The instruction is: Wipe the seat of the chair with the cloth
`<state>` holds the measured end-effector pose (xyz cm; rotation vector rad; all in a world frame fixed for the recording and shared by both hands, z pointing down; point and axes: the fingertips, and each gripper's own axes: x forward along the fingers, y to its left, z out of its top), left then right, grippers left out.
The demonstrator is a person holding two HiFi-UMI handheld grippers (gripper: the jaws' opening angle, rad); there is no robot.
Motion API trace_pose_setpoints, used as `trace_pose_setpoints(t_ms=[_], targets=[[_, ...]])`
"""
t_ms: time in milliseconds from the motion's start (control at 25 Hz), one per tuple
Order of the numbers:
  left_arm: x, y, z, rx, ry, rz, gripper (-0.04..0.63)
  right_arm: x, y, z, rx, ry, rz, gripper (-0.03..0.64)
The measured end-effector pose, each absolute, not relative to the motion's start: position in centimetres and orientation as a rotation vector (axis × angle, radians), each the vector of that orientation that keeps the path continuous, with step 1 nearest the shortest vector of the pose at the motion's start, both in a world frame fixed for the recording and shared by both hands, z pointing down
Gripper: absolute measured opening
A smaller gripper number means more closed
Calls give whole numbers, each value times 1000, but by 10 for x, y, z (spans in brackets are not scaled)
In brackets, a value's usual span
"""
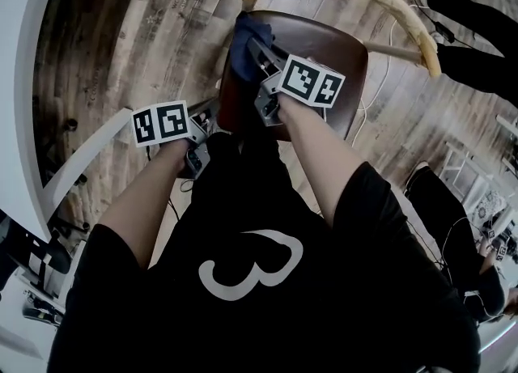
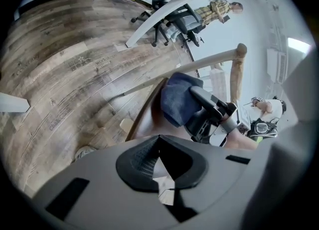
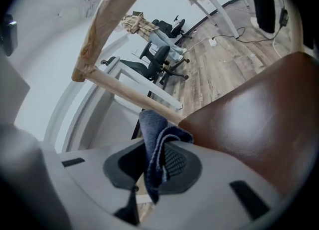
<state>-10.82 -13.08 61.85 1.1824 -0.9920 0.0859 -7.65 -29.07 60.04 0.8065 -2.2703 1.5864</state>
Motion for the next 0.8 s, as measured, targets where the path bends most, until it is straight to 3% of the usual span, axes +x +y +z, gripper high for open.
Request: trace_pose_setpoints(t_ms=[800], targets=[[-111,-108,639,1088,-1105,12,12,-64,-298,645,799,-2276,1449,54]])
